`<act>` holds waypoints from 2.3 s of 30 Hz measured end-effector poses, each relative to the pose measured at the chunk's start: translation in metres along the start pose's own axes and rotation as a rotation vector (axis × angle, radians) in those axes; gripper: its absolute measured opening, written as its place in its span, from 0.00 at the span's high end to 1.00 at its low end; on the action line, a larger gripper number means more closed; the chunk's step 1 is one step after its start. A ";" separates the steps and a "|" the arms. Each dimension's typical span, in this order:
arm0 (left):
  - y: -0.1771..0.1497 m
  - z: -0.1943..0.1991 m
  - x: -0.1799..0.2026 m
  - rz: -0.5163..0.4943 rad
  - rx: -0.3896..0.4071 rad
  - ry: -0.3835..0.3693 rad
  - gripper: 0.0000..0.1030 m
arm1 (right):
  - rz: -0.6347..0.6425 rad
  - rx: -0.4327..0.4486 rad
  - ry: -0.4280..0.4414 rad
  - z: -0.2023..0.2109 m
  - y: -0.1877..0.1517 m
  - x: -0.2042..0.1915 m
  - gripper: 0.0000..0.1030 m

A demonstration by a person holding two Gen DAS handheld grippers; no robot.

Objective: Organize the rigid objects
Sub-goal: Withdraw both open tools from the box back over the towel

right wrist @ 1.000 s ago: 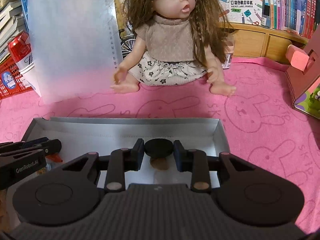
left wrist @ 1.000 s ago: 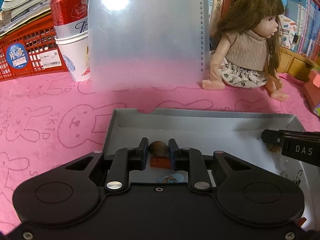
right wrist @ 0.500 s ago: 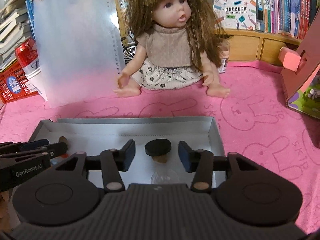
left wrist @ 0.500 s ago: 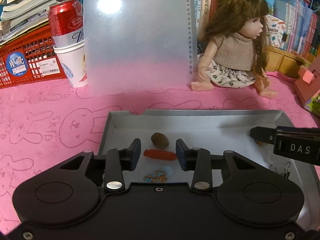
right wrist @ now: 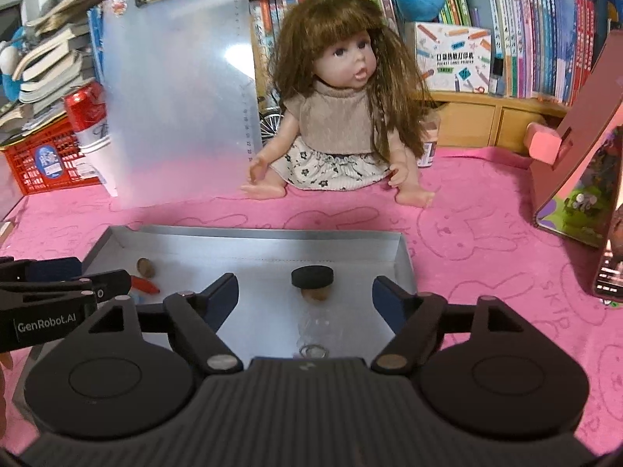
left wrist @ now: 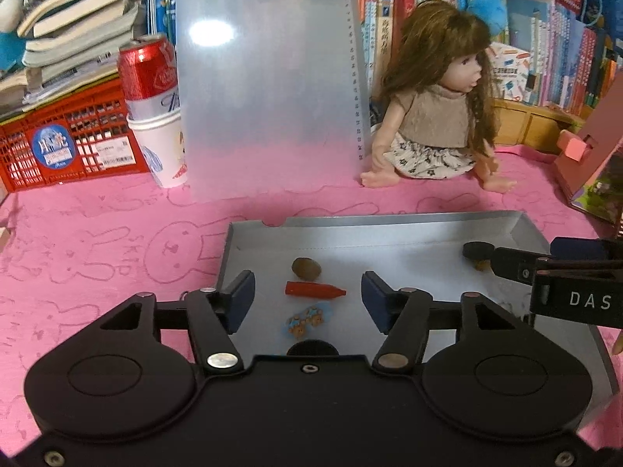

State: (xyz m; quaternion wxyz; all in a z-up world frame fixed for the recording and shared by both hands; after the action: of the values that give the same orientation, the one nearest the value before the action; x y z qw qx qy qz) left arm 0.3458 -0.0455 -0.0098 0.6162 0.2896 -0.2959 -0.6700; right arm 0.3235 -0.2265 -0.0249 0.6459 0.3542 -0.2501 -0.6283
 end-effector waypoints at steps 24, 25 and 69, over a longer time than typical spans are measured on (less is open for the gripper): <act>-0.069 0.102 0.003 0.001 0.117 -0.053 0.20 | 0.092 0.226 -0.025 0.098 -0.053 -0.020 0.00; -0.072 0.105 0.003 -0.002 0.119 -0.052 0.20 | 0.094 0.229 -0.023 0.100 -0.055 -0.021 0.00; -0.171 0.107 -0.012 0.053 0.068 0.017 0.11 | 0.120 0.118 -0.011 0.098 -0.156 -0.031 0.00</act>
State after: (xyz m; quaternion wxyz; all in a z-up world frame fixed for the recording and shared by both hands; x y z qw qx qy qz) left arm 0.1539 -0.0178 -0.0677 0.6259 0.3083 -0.3208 -0.6405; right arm 0.1469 -0.2032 -0.0802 0.6592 0.3723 -0.3110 -0.5745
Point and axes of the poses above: each gripper's, at about its wrist camera, not at the fingertips, and z roughly against the way its jaws point, x to its right, y to its top, the point moved 8 cm from there along -z, roughly the way its jaws point, and after that the axes turned 2 degrees about y, right-handed, at the moved point
